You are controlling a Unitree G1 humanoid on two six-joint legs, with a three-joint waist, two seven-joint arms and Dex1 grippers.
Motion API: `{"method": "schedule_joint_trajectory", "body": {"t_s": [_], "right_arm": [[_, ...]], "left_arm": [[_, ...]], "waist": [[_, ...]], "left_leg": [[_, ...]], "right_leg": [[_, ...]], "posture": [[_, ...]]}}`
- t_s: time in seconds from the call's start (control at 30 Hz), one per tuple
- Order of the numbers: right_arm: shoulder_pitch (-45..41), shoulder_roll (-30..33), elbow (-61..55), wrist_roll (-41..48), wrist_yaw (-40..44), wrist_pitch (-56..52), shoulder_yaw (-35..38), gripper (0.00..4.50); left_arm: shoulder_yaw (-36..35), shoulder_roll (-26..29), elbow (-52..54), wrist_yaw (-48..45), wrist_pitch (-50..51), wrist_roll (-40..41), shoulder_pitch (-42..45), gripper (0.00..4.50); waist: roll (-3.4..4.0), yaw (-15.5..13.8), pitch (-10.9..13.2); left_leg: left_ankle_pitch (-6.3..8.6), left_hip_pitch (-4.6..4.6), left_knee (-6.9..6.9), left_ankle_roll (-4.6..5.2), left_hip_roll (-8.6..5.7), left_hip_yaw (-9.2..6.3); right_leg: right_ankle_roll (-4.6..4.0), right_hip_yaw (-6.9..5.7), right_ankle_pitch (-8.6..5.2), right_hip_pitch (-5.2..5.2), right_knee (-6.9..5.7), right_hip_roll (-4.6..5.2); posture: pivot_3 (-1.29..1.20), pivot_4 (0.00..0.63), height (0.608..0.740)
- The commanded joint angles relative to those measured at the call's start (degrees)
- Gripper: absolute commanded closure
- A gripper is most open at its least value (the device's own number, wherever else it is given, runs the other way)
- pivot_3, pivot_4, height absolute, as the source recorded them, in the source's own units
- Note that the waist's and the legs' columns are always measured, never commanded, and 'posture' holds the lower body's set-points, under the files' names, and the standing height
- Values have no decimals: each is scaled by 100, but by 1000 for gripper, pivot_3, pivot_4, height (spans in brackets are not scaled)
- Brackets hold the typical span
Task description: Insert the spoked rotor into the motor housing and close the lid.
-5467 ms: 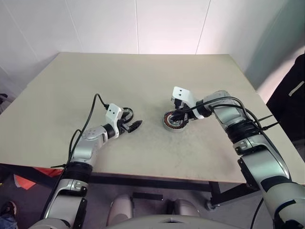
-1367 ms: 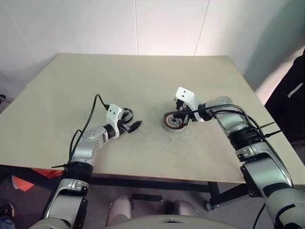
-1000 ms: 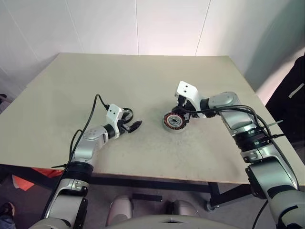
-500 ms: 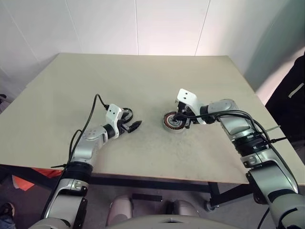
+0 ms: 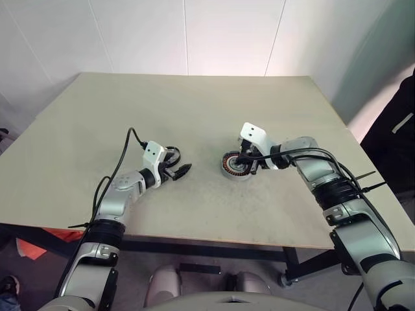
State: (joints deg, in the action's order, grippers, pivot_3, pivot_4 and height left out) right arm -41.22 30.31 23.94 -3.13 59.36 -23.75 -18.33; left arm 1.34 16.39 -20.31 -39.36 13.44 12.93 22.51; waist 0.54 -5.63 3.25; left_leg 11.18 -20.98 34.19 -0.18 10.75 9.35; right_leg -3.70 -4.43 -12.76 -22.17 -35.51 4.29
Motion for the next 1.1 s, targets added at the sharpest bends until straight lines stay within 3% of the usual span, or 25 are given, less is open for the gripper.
{"method": "schedule_joint_trajectory", "body": {"t_s": [0.03,0.43,0.73,1.07,1.1], "right_arm": [[23,25,-171,1,19,-83,40,4464],[-336,75,-1157,421,-69,-617,525,4464],[-216,-19,-1256,553,-332,-799,651,4464],[-186,-30,-1271,638,-471,-854,655,4464],[-186,-31,-1265,648,-483,-857,651,4491]], "left_arm": [[-153,65,46,25,-141,32,165,0],[-337,-60,56,58,145,286,341,0],[-435,79,875,-118,974,788,411,0],[-369,394,715,125,594,280,434,0],[-359,422,590,195,518,180,426,183]], "waist": [[0,-1,0],[0,-5,1],[0,-5,2],[1,2,2],[1,2,2]], "left_leg": [[0,0,0,0,0,0],[0,-16,-1,1,0,0],[0,-17,-1,0,0,0],[0,-16,-2,-1,0,0],[0,-16,-2,-1,0,0]], "right_leg": [[0,0,0,0,0,0],[0,0,0,-14,0,0],[-1,0,0,-14,0,0],[0,0,0,-15,0,0],[0,0,0,-15,0,0]], "posture": [[0,0,740],[0,0,740],[0,0,740],[0,0,740],[0,0,740]]}}
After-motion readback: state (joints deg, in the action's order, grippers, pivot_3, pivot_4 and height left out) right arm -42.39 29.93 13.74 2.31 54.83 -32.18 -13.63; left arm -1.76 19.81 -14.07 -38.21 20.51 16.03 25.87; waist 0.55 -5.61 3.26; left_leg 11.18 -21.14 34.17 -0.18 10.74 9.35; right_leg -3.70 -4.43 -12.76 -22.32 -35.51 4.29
